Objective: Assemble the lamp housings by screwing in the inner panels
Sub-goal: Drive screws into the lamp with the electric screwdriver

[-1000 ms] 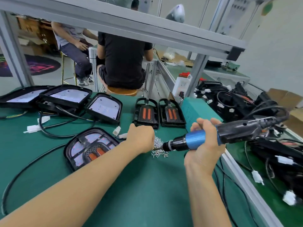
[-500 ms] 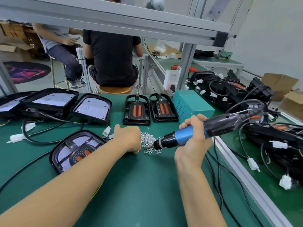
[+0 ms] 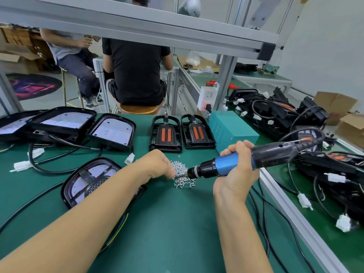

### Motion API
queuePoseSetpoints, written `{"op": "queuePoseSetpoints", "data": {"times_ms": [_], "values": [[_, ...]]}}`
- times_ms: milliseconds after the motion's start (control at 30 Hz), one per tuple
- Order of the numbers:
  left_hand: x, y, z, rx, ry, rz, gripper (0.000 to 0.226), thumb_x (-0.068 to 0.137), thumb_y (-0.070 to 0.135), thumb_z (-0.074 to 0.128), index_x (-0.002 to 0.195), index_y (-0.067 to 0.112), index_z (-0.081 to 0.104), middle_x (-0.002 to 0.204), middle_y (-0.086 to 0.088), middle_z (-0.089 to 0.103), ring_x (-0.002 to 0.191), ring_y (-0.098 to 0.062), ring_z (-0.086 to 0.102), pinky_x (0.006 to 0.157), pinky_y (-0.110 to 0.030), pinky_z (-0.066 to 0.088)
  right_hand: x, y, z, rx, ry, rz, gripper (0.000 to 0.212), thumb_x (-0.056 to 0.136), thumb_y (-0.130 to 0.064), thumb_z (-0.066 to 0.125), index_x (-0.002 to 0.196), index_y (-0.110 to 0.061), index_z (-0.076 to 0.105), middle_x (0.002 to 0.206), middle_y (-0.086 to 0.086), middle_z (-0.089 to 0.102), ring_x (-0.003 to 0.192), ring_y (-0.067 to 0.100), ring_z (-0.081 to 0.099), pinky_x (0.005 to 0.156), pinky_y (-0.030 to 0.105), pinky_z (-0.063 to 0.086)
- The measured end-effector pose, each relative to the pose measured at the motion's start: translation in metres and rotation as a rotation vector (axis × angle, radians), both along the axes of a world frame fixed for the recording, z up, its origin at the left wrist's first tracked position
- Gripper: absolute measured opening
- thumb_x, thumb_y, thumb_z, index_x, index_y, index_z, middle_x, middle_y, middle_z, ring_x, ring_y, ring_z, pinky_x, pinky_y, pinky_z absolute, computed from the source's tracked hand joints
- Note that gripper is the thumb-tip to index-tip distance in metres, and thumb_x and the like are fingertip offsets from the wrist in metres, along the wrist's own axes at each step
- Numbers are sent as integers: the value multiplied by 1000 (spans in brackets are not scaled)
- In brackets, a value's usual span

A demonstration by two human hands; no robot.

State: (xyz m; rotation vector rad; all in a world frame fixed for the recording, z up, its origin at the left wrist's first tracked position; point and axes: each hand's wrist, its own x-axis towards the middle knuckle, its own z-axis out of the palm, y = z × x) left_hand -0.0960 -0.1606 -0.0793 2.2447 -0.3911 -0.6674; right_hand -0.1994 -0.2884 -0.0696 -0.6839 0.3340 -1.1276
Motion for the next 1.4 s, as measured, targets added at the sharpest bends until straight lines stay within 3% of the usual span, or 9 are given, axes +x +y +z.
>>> {"op": "queuePoseSetpoints", "data": {"times_ms": [167, 367, 467, 567, 900, 1133, 1333, 1400], "values": [[2, 2, 6, -72, 67, -33, 24, 77, 3, 73, 56, 15, 71, 78, 5, 71, 69, -10, 55, 69, -24, 43, -2, -2, 3, -7, -14, -14, 18, 74, -12, 65, 89, -16, 56, 62, -2, 57, 54, 13, 54, 65, 29, 50], [-1, 4, 16, -58, 93, -60, 19, 76, 1, 74, 61, 11, 71, 84, 5, 71, 67, -10, 54, 97, -37, 45, -3, -2, 10, -10, -36, -16, 22, 71, -11, 66, 89, -14, 53, 62, -1, 56, 53, 13, 54, 61, 26, 51], [-1, 5, 18, -60, 104, -72, 18, 77, 1, 73, 62, 11, 71, 78, 9, 70, 70, -11, 54, 104, -43, 42, -3, -2, 14, -29, -40, -28, 24, 71, -12, 65, 91, -12, 53, 61, -1, 56, 52, 14, 53, 61, 25, 51], [1, 7, 17, -102, 116, -85, 13, 80, 0, 69, 69, 7, 73, 65, 10, 68, 72, -13, 53, 104, -39, 41, -4, -4, 16, -41, -50, -40, 23, 72, -12, 65, 90, -12, 51, 60, -1, 55, 52, 14, 53, 61, 26, 50], [4, 11, 14, -206, 161, -70, 13, 81, 1, 70, 70, 7, 73, 60, 14, 69, 68, -10, 51, 82, -22, 44, -2, -3, 21, -38, -62, -38, 16, 81, -4, 60, 91, -11, 50, 60, -1, 55, 52, 13, 52, 59, 26, 49], [7, 11, 12, -208, 123, -84, 10, 80, 1, 70, 72, 5, 74, 60, 15, 69, 68, -9, 53, 76, -20, 44, -2, -3, 19, -8, -60, -6, 19, 77, -9, 63, 91, -13, 51, 61, -3, 54, 52, 12, 52, 58, 25, 48], [8, 10, 8, -221, 124, -83, 10, 78, 1, 72, 70, 6, 74, 62, 14, 69, 66, -11, 50, 87, -26, 42, -4, -4, 19, 5, -46, -20, 22, 72, -12, 65, 89, -13, 53, 62, -1, 55, 53, 13, 52, 58, 25, 48], [6, 8, 8, -138, 55, -103, 8, 76, 3, 73, 70, 8, 74, 71, 11, 71, 73, -13, 56, 86, -28, 42, -3, -6, 15, 21, -62, -13, 19, 72, -12, 66, 87, -14, 54, 63, -1, 55, 53, 13, 52, 58, 25, 48]]}}
